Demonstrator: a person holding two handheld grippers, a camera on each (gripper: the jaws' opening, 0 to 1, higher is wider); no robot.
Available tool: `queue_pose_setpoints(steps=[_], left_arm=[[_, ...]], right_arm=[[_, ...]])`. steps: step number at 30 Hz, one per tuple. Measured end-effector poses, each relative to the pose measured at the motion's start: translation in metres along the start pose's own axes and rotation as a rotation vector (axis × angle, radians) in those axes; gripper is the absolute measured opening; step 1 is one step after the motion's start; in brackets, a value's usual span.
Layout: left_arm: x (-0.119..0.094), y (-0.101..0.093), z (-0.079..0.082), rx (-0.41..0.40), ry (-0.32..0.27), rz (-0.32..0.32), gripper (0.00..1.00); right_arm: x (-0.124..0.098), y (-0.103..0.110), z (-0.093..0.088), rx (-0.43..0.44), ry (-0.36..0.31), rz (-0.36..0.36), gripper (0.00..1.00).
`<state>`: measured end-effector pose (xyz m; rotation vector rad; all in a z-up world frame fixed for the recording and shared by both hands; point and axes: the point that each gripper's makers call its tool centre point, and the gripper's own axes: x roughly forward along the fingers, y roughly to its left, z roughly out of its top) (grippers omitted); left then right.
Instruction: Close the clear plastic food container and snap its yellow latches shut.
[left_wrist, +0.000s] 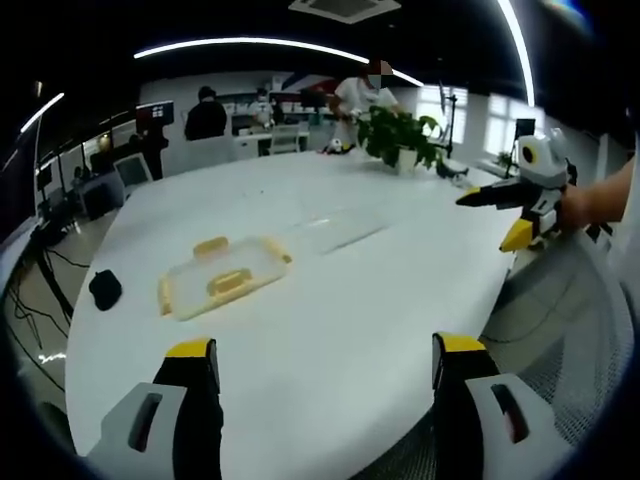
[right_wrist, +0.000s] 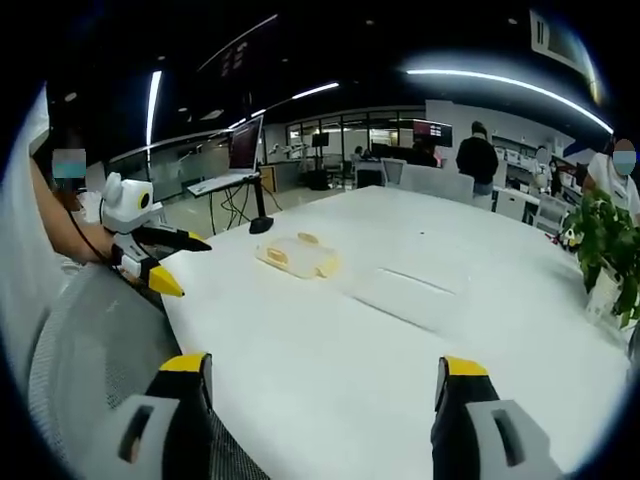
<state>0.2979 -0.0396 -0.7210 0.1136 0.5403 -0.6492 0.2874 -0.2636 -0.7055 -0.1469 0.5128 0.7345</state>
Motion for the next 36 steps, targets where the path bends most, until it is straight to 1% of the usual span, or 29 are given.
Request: queue_pose_setpoints(steps=[14,25,30,36], left_arm=[[0.0003,-0.0014,-0.0017,0.005,0.011,-0.005,0.86],[-0.0005,0.0012,0.0001,-0.005,-0.004,0.003,0.86],[0.0002,-0.0014,0.0003,0.016,0.0,-0.002,0.86],[-0.0001,-0.0001,0.001,0.001,-0.006,-0.002,0.86]], right_arm=[[0.0,-0.001,-0.0015,0.004,0.006,-0.004,0.92],[0.0016,0.0007,-0.0036,0.004,0.018,0.003,0.91],[0.0015,0.0001,-0.0049,0.002,0.025,0.0,0.91],[0.0019,-0.001,-0.0054,0.007,0.029,-0.004,0.91]])
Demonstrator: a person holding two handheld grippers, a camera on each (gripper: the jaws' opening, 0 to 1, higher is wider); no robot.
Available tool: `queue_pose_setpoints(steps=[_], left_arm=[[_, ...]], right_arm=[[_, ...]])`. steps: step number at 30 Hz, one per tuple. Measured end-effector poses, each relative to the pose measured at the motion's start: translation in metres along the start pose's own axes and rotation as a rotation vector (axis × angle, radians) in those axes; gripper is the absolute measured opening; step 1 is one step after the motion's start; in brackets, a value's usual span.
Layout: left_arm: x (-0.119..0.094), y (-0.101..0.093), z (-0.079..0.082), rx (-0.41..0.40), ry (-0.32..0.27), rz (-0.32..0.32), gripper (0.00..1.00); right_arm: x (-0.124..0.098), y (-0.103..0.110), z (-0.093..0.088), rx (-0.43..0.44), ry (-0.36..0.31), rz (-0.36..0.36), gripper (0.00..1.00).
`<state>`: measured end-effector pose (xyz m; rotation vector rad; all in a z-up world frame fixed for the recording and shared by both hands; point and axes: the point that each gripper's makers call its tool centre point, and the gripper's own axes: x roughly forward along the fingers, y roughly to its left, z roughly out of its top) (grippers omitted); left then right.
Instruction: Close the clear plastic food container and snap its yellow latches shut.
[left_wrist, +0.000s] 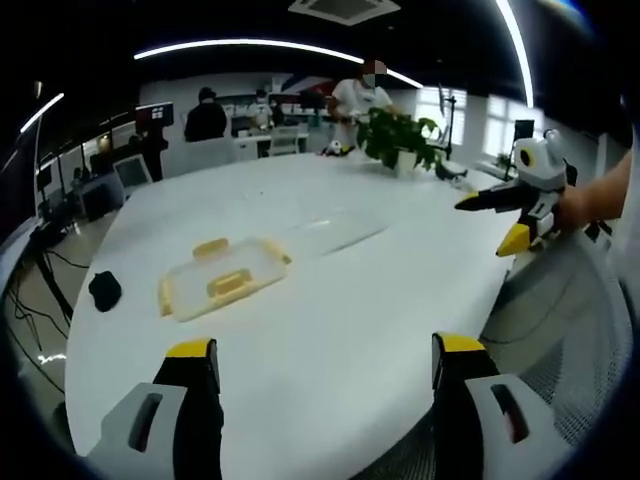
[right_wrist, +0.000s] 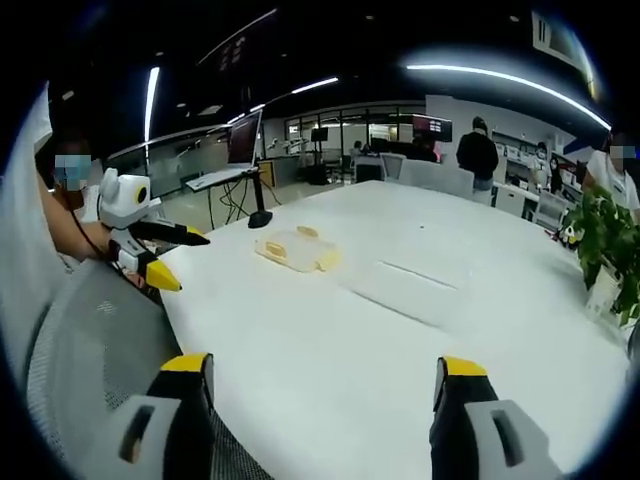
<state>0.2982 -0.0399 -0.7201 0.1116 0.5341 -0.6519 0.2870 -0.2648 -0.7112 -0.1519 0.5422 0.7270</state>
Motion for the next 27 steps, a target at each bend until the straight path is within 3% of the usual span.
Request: queue_pose_setpoints(steps=[18,25,27], left_arm=[[0.0008,-0.0053,-0.0039,-0.029,0.012,-0.029,0.84],[-0.0007,-0.004,0.0059,-0.004,-0.023,-0.019,0.82],[-0.001,-0.0035,0.0034,-0.015,-0.009,-0.016,0.82]], right_arm=[[0.0022,-0.0023,-0.0068,0.019,0.024,-0.007,0.91],[0.0034,-0.0033,-0.0039,0.0,0.021,-0.014,0.9],[0.0031,-0.0024,-0.0052,-0.004,0.032,-0.015,0.9]])
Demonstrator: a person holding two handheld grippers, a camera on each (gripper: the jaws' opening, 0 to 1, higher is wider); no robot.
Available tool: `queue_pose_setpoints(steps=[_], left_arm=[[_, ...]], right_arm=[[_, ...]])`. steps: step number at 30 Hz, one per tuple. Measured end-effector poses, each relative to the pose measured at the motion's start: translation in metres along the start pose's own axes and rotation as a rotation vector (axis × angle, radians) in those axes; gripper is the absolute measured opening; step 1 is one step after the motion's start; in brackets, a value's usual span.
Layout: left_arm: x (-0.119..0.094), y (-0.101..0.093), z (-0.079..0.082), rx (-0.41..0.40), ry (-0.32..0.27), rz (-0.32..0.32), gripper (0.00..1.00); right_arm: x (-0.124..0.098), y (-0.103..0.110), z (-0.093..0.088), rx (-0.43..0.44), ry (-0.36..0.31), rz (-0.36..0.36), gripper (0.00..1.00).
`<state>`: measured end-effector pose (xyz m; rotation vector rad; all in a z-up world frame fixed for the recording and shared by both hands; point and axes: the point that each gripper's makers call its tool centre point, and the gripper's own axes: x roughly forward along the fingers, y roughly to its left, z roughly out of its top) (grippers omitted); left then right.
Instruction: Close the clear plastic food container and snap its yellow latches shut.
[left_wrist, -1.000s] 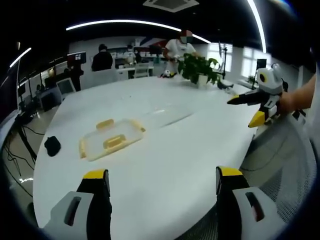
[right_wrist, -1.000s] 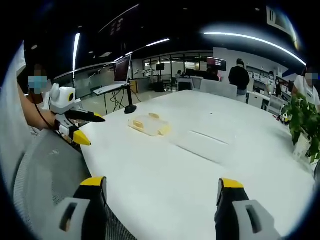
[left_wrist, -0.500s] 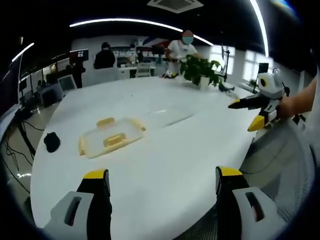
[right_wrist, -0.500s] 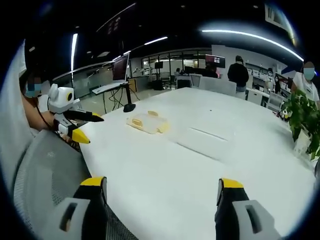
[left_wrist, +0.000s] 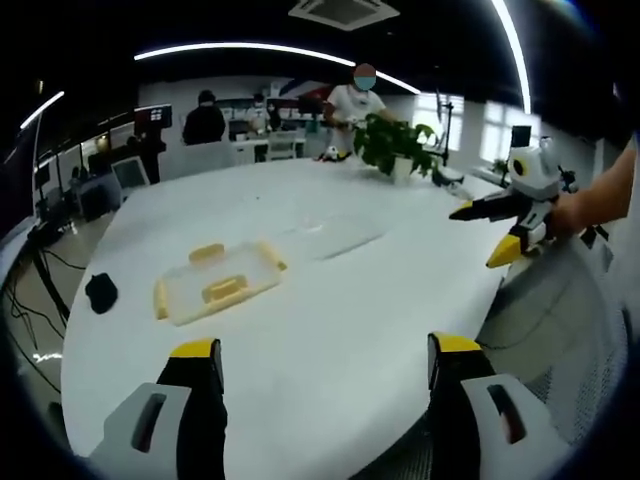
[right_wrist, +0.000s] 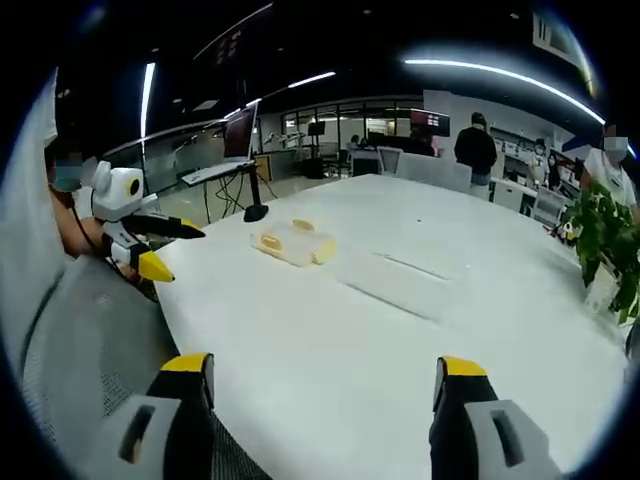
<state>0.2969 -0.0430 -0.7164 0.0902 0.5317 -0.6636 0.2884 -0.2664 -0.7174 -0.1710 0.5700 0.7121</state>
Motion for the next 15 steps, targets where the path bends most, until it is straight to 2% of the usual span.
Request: queue_pose_setpoints(steps=[7,13,15], left_arm=[[0.001,-0.005,0.001,0.005,0.004,-0.025,0.82],[0.001,0.0,0.0,-0.01,0.004,-0.025,0.82],[0.0,0.003,0.0,0.016,0.009,-0.021,0.82]], right_arm=[[0.002,0.003,0.005,-0.023,0.008,0.007,0.91],[0.01,0.006,0.011,-0.038,0.011,0.026,0.9],[0.016,0.009,0.017,-0.053,0.004,0.037,0.89]])
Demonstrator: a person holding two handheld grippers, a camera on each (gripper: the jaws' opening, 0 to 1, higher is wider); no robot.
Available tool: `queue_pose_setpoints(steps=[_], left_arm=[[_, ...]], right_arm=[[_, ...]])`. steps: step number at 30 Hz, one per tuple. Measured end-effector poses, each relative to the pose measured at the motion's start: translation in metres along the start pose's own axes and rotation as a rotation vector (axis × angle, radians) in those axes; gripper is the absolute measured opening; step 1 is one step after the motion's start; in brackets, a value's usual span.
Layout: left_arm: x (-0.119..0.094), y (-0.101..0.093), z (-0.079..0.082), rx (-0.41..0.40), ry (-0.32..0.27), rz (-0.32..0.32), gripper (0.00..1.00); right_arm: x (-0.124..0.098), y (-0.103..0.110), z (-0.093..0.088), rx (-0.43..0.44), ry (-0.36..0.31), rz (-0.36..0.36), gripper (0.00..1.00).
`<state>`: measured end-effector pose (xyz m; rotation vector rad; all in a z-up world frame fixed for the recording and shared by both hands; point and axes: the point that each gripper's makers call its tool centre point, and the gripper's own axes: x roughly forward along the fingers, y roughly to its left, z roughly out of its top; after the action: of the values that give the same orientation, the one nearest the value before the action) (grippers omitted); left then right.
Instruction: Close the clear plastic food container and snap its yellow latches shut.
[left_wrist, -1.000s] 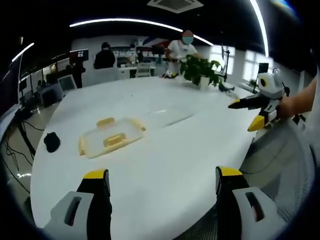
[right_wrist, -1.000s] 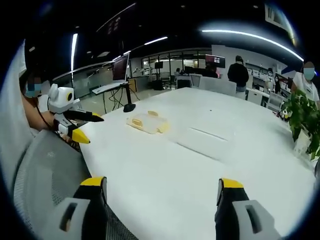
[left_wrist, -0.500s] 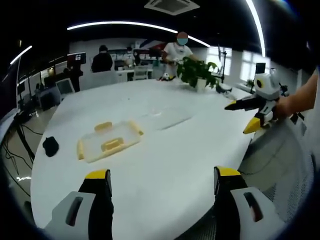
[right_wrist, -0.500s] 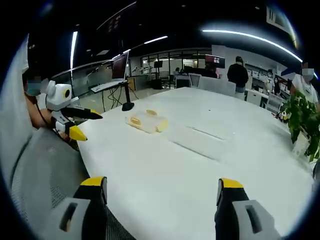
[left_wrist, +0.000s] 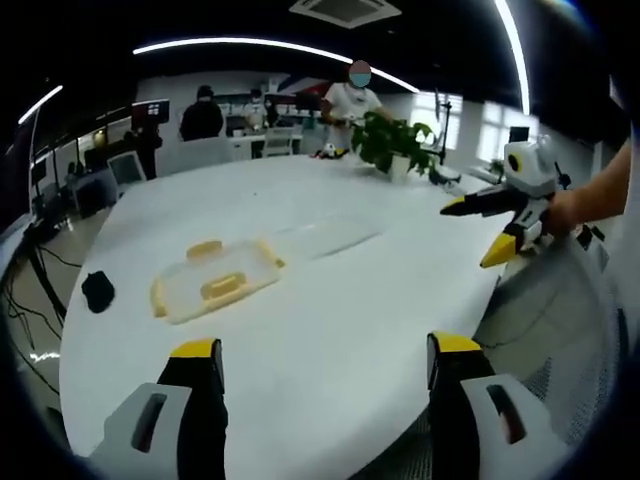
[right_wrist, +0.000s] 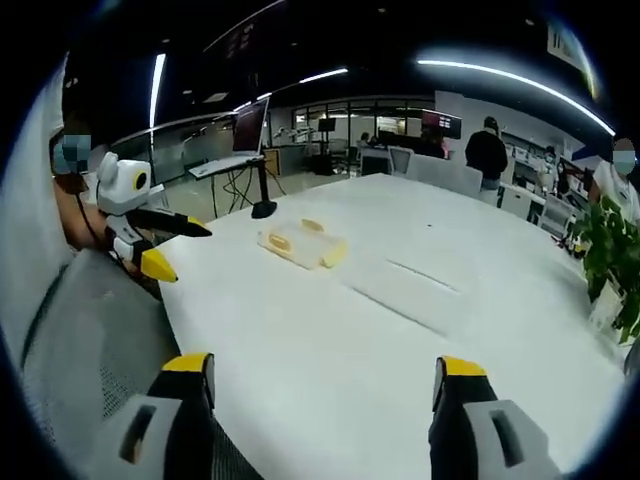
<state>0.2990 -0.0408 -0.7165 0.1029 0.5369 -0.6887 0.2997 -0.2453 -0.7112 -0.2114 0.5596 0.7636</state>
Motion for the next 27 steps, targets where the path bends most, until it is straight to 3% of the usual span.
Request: queue_pose_setpoints(steps=[4,8,27], left_arm=[[0.002,0.007,-0.001,-0.019,0.005,0.004,0.82],[0.002,0.011,0.002,0.014,0.008,0.001,0.81],[0.005,0.037,0.005,0.027,0.008,-0.005,0.8]], right_arm=[[0.01,0.004,0.013,-0.018,-0.016,0.027,0.88],[0.021,0.006,0.013,-0.026,-0.002,0.053,0.87],[0.049,0.013,0.03,-0.082,0.027,0.109,0.81]])
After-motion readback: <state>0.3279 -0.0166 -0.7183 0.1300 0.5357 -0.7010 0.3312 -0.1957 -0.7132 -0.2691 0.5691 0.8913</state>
